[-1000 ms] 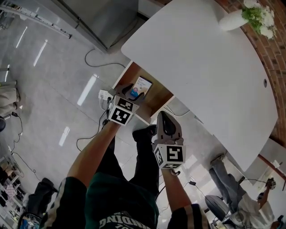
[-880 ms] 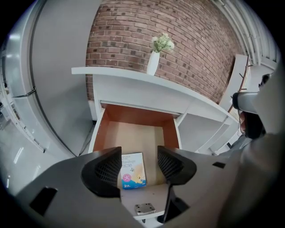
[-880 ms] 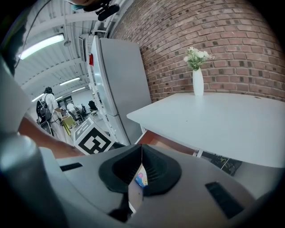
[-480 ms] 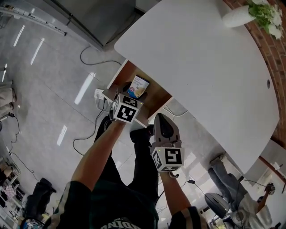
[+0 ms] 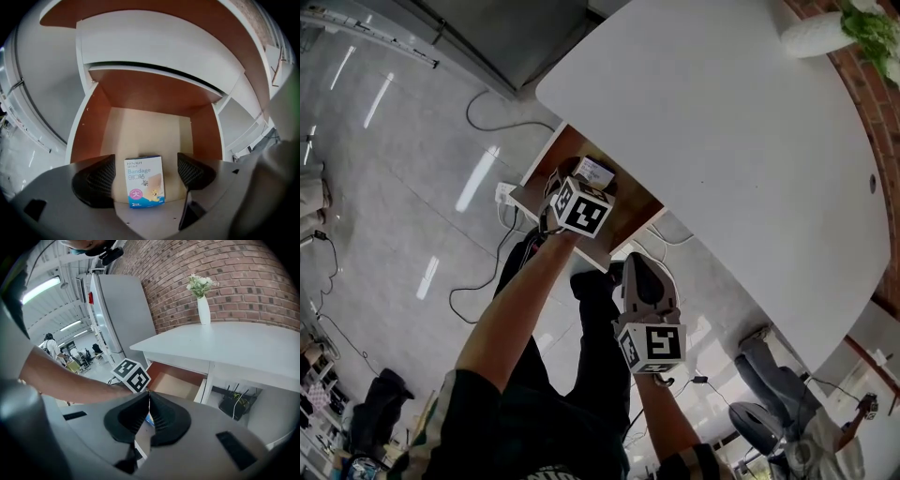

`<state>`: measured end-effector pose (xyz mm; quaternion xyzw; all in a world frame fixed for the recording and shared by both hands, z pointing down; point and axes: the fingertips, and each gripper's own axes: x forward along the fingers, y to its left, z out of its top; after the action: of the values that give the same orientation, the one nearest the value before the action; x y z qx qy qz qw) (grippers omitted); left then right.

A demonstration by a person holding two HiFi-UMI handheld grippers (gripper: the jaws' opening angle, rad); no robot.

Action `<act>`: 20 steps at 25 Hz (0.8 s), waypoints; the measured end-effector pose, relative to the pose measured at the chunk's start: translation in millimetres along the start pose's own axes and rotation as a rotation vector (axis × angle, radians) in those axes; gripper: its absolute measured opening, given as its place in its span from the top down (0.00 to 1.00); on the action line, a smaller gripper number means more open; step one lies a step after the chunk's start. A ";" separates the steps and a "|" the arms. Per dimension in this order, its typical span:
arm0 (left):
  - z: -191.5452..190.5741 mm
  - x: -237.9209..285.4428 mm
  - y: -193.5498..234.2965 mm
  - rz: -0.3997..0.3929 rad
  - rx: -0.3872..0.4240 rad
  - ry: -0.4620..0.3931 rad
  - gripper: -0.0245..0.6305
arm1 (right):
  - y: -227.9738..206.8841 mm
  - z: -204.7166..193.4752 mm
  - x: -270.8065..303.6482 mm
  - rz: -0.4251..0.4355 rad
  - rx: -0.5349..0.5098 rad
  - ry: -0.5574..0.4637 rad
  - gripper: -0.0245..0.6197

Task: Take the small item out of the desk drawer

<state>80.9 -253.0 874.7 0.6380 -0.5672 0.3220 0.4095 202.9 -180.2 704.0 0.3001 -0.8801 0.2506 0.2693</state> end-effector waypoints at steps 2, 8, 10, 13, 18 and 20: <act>-2.5 9.6 1.3 -0.008 -0.013 0.022 0.33 | -2.9 -3.4 1.3 -0.004 0.004 0.010 0.92; -15.7 36.9 2.6 -0.008 -0.054 0.080 0.32 | -2.0 -10.1 3.7 0.003 0.006 0.036 0.92; -19.3 44.2 1.7 -0.018 -0.068 0.090 0.31 | -1.6 -12.9 4.0 0.006 0.011 0.046 0.92; -24.6 52.6 3.3 -0.021 -0.105 0.102 0.30 | 1.3 -19.5 4.4 0.020 0.014 0.065 0.92; -32.2 61.4 11.1 -0.005 -0.146 0.119 0.30 | 0.7 -27.2 3.2 0.016 0.017 0.095 0.92; -34.7 64.6 9.9 -0.012 -0.154 0.127 0.30 | -0.9 -29.4 2.1 0.014 0.032 0.098 0.92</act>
<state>82.6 -252.1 948.6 0.5862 -0.5593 0.3150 0.4943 211.6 -164.0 727.0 0.2855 -0.8638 0.2808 0.3058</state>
